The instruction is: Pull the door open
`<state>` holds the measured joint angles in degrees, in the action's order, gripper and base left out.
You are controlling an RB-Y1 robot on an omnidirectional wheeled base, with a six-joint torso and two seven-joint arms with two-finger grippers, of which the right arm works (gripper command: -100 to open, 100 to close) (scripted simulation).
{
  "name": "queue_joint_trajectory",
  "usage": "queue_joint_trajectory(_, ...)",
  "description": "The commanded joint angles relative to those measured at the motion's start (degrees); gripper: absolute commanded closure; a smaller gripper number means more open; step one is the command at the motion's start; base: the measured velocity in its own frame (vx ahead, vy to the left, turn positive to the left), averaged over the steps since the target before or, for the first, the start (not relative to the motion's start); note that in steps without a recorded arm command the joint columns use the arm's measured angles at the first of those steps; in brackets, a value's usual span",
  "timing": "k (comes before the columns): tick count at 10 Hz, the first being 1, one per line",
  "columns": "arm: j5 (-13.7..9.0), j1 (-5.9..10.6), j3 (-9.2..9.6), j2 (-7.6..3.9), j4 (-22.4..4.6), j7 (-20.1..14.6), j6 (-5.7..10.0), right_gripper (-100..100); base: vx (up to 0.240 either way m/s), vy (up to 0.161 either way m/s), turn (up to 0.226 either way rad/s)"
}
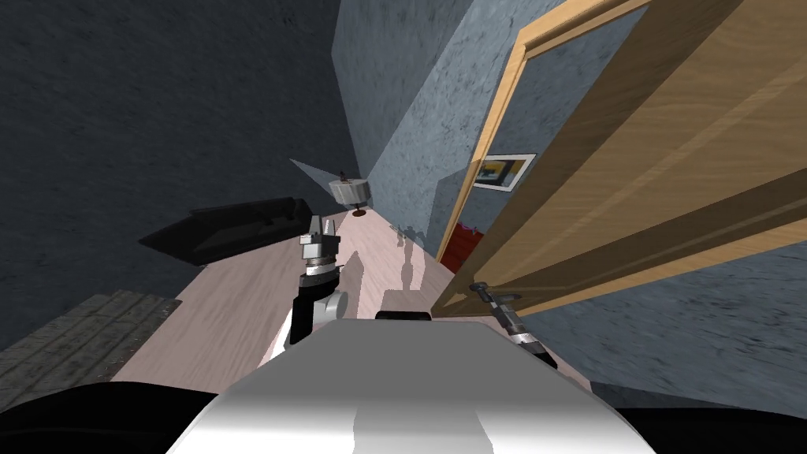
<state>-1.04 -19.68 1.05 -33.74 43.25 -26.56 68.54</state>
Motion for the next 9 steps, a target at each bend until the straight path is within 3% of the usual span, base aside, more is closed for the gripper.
queue_joint_trajectory(1,0.09,0.21,0.04,-0.27,-0.77,-0.14,0.82,100,-0.214,-0.062,0.173)
queue_joint_trajectory(7,0.37,0.97,0.28,-0.86,-2.58,-0.63,2.44,100,-0.192,-0.066,0.125)
queue_joint_trajectory(9,0.59,1.2,0.67,-0.57,-2.72,-0.75,2.39,100,-0.117,-0.021,0.093)
